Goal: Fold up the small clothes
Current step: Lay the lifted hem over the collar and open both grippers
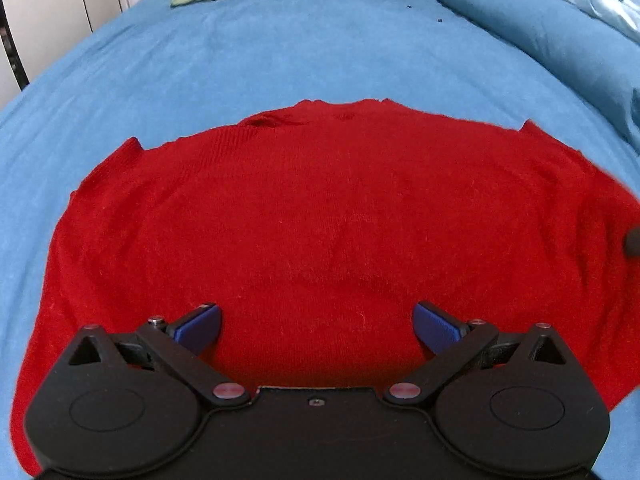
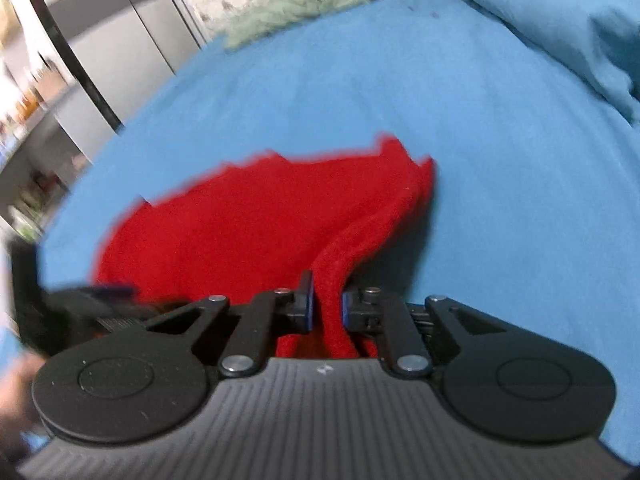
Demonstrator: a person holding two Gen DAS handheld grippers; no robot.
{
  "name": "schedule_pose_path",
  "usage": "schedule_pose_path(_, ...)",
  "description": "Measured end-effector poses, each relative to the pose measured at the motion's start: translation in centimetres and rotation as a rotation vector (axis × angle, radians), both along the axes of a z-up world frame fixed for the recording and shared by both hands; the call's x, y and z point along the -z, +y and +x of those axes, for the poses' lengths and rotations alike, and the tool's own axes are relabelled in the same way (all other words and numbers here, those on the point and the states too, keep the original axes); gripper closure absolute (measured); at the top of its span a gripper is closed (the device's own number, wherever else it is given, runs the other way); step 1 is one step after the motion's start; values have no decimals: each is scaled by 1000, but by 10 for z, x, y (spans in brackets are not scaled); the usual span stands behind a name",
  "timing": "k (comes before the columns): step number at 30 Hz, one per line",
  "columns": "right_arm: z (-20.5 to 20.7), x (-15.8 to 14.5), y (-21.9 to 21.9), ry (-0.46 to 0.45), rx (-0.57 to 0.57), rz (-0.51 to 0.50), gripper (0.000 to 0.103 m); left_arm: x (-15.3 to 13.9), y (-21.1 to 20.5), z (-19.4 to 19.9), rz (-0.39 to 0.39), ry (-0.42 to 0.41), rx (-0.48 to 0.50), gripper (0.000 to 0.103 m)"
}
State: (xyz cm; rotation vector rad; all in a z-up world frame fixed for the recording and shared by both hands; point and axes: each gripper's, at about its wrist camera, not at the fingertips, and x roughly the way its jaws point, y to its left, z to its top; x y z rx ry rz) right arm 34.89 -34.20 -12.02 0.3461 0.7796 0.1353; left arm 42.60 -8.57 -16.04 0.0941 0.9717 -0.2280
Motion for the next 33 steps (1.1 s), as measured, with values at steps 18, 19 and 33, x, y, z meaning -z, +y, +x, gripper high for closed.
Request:
schedule_pose_path(18, 78, 34, 318, 37, -549, -152, 71, -7, 176, -78, -86, -40, -73, 4)
schedule_pose_path(19, 76, 33, 316, 23, -545, -136, 70, -6, 177, -82, -91, -46, -68, 4)
schedule_pose_path(33, -26, -29, 194, -244, -310, -193, 5, -44, 163, -97, -218, -167, -9, 4)
